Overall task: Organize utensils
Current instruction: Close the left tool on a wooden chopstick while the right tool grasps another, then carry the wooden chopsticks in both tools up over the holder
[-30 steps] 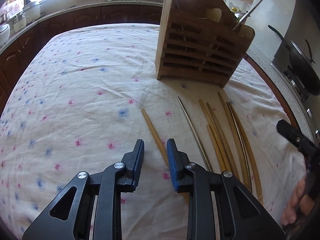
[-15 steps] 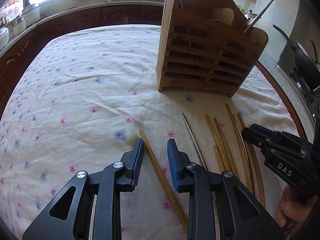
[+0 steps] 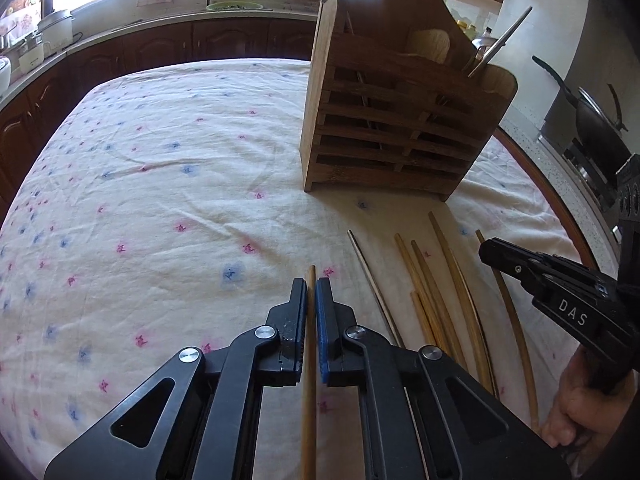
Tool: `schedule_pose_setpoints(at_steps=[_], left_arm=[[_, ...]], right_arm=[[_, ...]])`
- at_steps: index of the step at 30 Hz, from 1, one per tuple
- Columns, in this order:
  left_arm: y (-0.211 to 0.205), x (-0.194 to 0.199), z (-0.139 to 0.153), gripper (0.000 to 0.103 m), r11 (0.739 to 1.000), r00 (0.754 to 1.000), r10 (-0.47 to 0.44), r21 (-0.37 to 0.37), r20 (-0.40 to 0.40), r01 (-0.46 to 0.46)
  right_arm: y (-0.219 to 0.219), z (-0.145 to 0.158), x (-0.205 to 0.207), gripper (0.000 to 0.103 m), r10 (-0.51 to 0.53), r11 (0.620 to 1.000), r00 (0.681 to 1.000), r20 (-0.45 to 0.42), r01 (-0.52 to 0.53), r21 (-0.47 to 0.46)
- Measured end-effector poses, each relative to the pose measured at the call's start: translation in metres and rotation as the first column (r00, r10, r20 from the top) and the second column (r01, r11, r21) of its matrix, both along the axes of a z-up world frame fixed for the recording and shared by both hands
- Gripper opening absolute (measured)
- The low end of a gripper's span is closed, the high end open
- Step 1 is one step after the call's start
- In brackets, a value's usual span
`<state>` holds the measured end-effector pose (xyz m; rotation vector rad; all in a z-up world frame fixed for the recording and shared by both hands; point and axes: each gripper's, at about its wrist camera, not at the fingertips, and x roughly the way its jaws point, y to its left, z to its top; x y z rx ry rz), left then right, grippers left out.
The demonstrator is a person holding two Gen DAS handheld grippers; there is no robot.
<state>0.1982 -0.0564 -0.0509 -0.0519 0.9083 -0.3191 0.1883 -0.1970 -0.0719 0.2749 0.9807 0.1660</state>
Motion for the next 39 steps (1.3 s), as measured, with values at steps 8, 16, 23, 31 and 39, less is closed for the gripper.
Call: schedule_pose_setpoints(at_steps=[8, 16, 23, 31, 39], left_arm=[[0.024, -0.028, 0.062, 0.004, 0.992, 0.994, 0.019, -0.124, 0.112, -0.005], [0.042, -0.057, 0.130, 0.004, 0.982, 0.965, 0.036, -0.191, 0.262, 0.015], [0.051, -0.066, 0.160, 0.004, 0.979, 0.942, 0.055, -0.206, 0.331, 0.015], [0.057, -0.062, 0.170, 0.004, 0.976, 0.928, 0.083, -0.217, 0.362, -0.002], [0.058, -0.054, 0.185, 0.004, 0.974, 0.911, 0.102, -0.226, 0.399, -0.010]], right_arm=[[-0.022, 0.061, -0.033, 0.005, -0.034, 0.997, 0.988, 0.148, 0.024, 0.070], [-0.046, 0.133, -0.055, 0.005, -0.095, 0.992, 0.944, 0.315, 0.062, 0.113], [-0.059, 0.176, -0.061, 0.005, -0.122, 0.990, 0.898, 0.423, 0.078, 0.120], [-0.061, 0.190, -0.056, 0.005, -0.128, 0.989, 0.877, 0.462, 0.078, 0.125], [-0.062, 0.195, -0.050, 0.005, -0.130, 0.988, 0.871, 0.474, 0.073, 0.136]])
